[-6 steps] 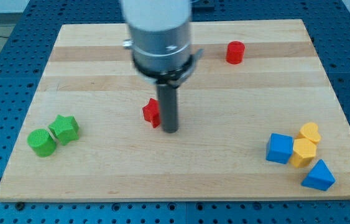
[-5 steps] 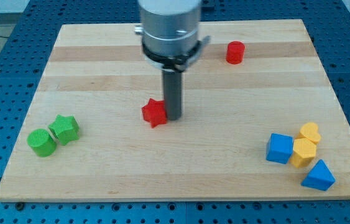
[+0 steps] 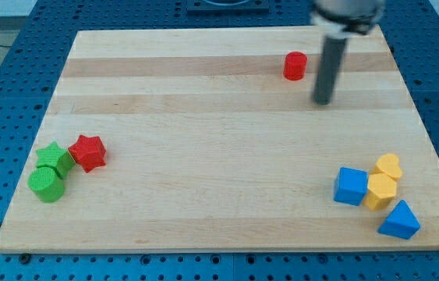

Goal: Move the red circle towards the left of the board

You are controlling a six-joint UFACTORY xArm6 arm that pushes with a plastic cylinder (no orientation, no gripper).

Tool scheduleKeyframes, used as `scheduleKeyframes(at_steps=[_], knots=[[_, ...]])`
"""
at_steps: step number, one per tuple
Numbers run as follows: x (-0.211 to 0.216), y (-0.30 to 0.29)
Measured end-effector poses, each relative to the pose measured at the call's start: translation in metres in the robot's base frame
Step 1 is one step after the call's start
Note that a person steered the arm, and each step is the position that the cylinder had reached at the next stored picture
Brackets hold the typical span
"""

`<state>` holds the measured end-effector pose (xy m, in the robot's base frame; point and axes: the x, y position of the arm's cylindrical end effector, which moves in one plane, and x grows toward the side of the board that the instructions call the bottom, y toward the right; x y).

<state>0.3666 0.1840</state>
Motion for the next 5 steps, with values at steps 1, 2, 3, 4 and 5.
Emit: scheduleKeyframes(at_steps=[1, 2, 3, 4, 5], knots=[[-0.048, -0.009], [-0.046, -0.120], [-0.046, -0.131], [-0.062, -0.085], [-0.098, -0.166]])
